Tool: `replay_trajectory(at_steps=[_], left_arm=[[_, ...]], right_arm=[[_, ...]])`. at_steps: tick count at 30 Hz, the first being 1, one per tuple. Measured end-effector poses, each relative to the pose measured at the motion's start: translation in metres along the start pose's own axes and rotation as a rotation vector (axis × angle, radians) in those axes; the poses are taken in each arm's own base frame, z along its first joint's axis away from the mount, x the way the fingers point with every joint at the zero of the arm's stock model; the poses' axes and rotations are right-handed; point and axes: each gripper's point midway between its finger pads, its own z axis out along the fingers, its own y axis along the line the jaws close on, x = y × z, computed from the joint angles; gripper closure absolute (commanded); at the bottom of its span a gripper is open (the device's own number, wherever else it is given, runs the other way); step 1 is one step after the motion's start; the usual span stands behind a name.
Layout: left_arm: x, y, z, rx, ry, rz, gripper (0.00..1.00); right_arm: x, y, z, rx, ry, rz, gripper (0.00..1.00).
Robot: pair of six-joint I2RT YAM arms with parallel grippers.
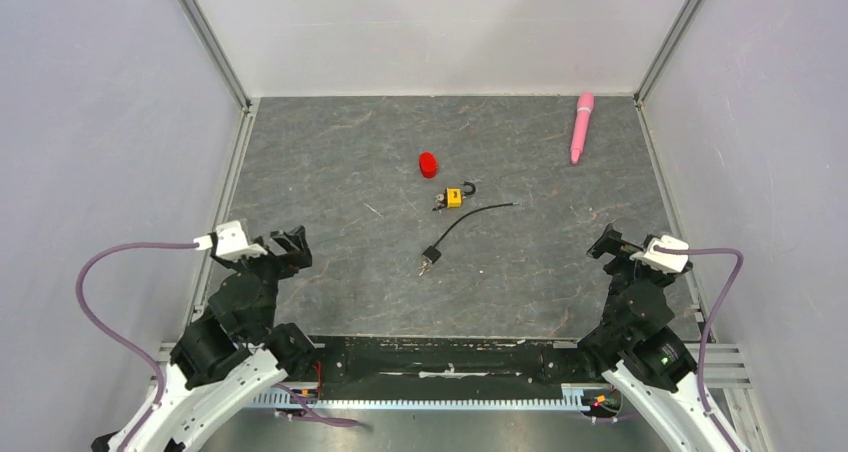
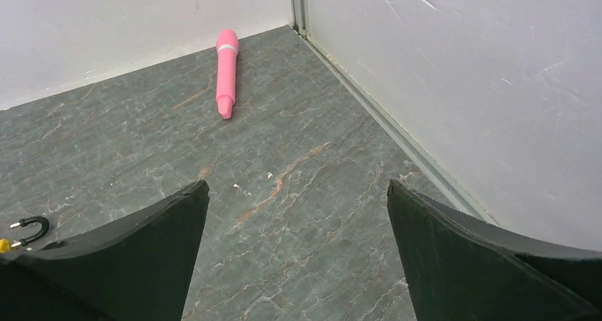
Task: Unlock with the key
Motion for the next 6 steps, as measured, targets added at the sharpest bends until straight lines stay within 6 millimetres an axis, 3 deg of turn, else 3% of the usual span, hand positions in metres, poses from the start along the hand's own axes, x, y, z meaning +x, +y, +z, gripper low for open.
replay_trajectory(at_steps=[6], left_arm=[[0.018, -0.012, 0.010, -0.004, 0.075, 0.086, 0.09]], right_arm=[[-0.001, 0.000, 0.000, 0.000, -0.003, -0.008, 0.02]])
